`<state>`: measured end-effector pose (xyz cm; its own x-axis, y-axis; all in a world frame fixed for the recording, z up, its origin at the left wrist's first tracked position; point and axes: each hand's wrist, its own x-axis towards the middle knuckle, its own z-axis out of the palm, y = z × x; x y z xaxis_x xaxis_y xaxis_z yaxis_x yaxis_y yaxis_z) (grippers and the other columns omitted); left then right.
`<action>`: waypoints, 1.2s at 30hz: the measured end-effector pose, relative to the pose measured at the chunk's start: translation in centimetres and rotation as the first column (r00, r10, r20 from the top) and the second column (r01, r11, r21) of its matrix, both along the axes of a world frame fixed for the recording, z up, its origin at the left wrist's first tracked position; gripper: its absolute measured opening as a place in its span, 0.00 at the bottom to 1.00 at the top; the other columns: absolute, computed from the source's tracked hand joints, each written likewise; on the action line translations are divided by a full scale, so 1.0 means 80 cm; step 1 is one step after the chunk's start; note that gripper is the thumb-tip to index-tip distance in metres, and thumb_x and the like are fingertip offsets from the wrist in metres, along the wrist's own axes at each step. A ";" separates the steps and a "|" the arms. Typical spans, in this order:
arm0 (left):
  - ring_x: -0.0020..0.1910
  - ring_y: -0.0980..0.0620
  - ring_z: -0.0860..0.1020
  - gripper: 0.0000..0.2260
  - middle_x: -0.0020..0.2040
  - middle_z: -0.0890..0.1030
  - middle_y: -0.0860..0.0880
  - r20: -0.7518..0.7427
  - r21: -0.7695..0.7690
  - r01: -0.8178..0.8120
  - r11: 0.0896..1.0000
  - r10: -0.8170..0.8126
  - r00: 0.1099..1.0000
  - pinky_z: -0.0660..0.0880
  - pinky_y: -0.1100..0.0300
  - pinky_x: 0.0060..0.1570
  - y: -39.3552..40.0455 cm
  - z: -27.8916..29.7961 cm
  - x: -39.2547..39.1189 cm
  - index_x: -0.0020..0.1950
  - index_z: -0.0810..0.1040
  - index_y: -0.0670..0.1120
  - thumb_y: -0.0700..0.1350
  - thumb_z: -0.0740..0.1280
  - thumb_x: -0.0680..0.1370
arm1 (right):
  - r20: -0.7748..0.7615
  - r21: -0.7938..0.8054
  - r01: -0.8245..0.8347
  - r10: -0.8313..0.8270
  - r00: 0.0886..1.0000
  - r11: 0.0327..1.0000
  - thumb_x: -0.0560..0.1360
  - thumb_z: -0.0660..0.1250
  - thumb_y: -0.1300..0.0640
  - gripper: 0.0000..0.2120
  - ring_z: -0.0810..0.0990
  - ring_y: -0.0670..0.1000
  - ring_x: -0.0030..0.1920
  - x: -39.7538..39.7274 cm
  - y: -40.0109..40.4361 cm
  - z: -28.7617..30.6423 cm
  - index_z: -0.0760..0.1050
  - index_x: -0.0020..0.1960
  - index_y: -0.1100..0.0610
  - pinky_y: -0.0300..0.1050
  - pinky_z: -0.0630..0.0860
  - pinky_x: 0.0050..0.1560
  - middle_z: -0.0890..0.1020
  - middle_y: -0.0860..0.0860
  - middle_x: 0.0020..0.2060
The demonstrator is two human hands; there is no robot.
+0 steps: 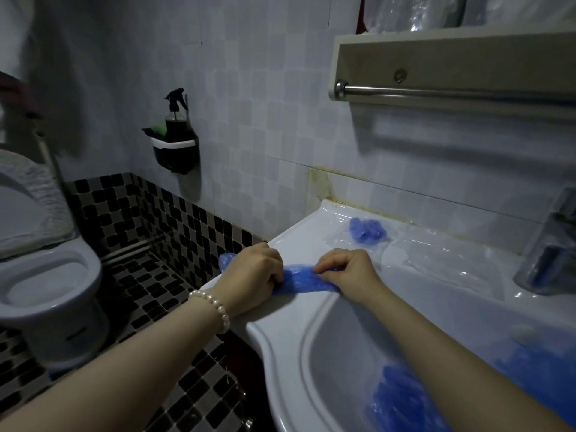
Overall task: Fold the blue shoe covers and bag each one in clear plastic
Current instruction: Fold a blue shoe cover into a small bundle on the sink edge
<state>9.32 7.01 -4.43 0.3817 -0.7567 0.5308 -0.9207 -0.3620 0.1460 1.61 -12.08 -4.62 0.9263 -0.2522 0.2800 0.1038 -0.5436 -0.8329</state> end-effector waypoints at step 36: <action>0.77 0.54 0.48 0.42 0.78 0.51 0.55 -0.068 0.540 -0.158 0.827 0.230 0.971 0.44 0.51 0.73 0.000 0.004 -0.008 0.78 0.51 0.51 0.75 0.40 0.70 | -0.133 -0.689 -0.151 0.081 0.988 0.709 0.75 0.50 0.45 0.26 0.60 0.47 0.72 0.002 0.016 0.008 0.66 0.71 0.45 0.48 0.52 0.71 0.65 0.42 0.72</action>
<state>8.72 7.04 -4.11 0.5856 -0.8105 0.0111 -0.8105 -0.5857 -0.0101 1.77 -10.84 -3.99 0.9639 0.0925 0.2498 0.1524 -0.9605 -0.2327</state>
